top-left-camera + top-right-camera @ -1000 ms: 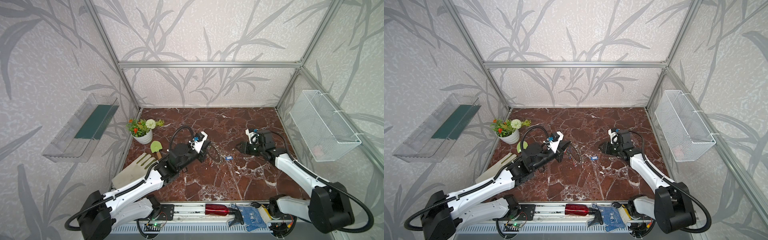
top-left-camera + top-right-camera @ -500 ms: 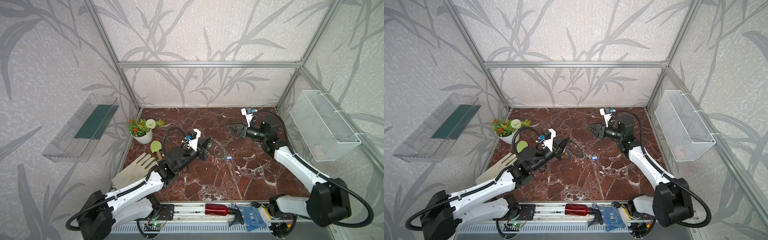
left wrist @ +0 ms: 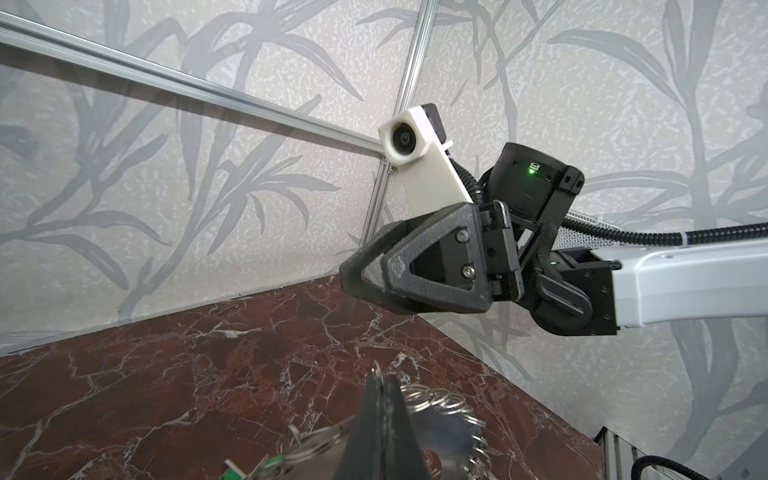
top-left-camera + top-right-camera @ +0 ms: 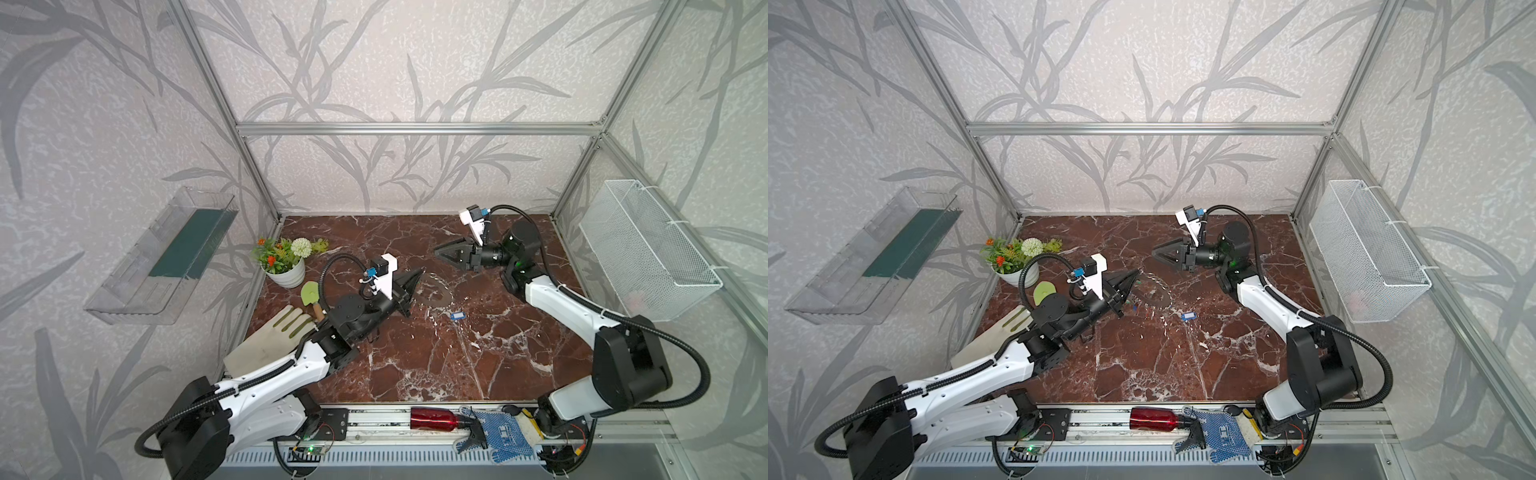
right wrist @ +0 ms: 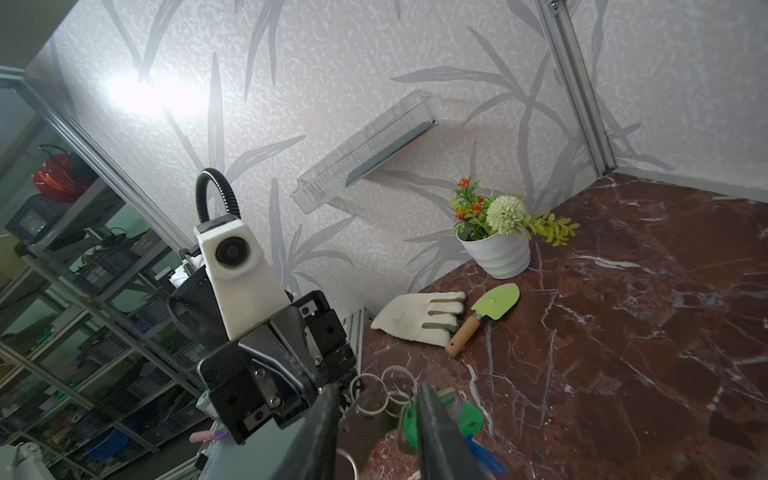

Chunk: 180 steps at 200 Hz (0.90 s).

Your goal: Put the keys on the keyring

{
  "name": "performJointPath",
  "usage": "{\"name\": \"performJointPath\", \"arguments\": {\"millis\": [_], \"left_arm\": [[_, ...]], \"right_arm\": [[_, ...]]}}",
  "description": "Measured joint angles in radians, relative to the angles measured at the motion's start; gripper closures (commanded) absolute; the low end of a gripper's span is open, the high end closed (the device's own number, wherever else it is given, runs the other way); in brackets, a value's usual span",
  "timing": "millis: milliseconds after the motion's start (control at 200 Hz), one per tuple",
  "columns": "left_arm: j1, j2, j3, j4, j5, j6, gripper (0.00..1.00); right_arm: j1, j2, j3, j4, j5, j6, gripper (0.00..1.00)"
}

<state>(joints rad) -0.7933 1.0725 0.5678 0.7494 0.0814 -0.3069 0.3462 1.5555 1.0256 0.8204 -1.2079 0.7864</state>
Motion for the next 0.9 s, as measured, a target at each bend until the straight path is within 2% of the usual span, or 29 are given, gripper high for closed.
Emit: {"name": "performJointPath", "arguments": {"millis": [235, 325, 455, 550, 740, 900], "left_arm": [[0.048, 0.028, 0.008, 0.027, 0.049, -0.048, 1.00], [0.070, 0.030, 0.014, 0.033, 0.069, -0.066, 1.00], [0.105, 0.030, 0.017, 0.051, 0.109, -0.096, 1.00], [0.132, 0.031, 0.019, 0.053, 0.145, -0.117, 1.00], [0.167, 0.042, 0.029, 0.059, 0.216, -0.146, 1.00], [0.190, 0.071, 0.060, 0.066, 0.290, -0.167, 1.00]], "right_arm": [[0.000, 0.162, 0.043, 0.381, -0.076, 0.311, 0.72], [0.000, 0.184, 0.045, 0.441, -0.092, 0.368, 0.71], [0.000, 0.184, 0.045, 0.449, -0.103, 0.366, 0.69], [0.000, 0.174, 0.044, 0.375, -0.100, 0.311, 0.69], [0.000, 0.007, 0.031, -0.084, -0.020, -0.043, 0.67], [0.000, -0.071, 0.040, -0.251, 0.008, -0.201, 0.67]]}}
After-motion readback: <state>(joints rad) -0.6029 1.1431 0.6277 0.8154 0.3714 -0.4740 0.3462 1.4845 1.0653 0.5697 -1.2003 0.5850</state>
